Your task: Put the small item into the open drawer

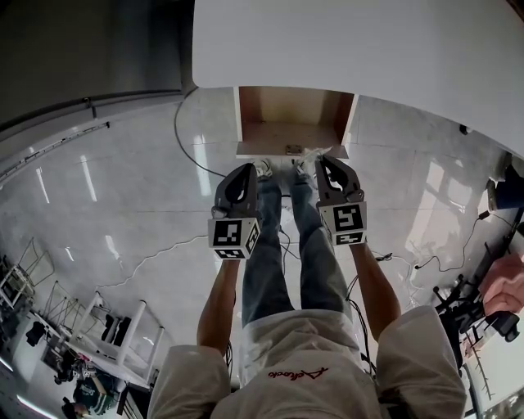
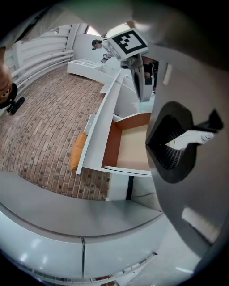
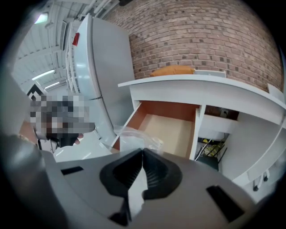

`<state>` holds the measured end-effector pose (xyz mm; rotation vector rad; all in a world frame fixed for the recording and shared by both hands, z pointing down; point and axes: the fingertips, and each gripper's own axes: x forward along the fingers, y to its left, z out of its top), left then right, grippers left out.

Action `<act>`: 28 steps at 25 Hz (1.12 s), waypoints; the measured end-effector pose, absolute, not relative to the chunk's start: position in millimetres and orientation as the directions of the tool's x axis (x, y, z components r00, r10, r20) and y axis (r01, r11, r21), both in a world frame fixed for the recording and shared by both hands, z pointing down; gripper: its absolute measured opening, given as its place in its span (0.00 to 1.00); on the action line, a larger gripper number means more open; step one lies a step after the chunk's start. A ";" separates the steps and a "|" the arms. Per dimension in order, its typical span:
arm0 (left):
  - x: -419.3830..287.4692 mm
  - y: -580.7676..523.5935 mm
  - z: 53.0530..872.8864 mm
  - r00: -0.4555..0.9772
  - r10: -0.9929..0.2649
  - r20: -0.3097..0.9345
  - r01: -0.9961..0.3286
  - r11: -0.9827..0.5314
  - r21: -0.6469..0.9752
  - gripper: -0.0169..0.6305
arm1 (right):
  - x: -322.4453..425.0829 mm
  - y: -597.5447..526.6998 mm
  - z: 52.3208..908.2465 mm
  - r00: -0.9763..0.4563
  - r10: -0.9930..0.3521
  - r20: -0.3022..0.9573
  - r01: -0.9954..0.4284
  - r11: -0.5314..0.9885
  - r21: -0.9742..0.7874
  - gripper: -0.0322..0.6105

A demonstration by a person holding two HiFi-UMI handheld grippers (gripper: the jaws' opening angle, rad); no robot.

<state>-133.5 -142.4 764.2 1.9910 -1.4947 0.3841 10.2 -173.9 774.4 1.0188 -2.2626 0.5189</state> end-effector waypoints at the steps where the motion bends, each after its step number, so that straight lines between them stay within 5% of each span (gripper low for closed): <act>1: -133.5 -143.3 764.6 0.321 -0.761 0.564 -0.938 -0.176 0.298 0.04 | 5.7 -180.8 775.5 -0.531 -0.534 0.658 -0.756 0.649 -0.085 0.07; 8: -133.0 -145.7 762.2 0.323 -0.769 0.551 -0.934 -0.165 0.317 0.04 | -17.5 -216.3 790.3 -0.544 -0.475 0.692 -0.616 0.786 0.054 0.07; 17: -137.2 -146.2 761.0 0.321 -0.775 0.545 -0.932 -0.154 0.329 0.04 | -47.5 -236.9 817.2 -0.465 -0.389 0.795 -0.212 0.921 0.327 0.07; 28: -142.3 -149.7 760.1 0.310 -0.784 0.539 -0.931 -0.136 0.338 0.04 | -64.0 -267.4 867.9 -0.331 -0.343 0.879 0.050 0.924 0.380 0.07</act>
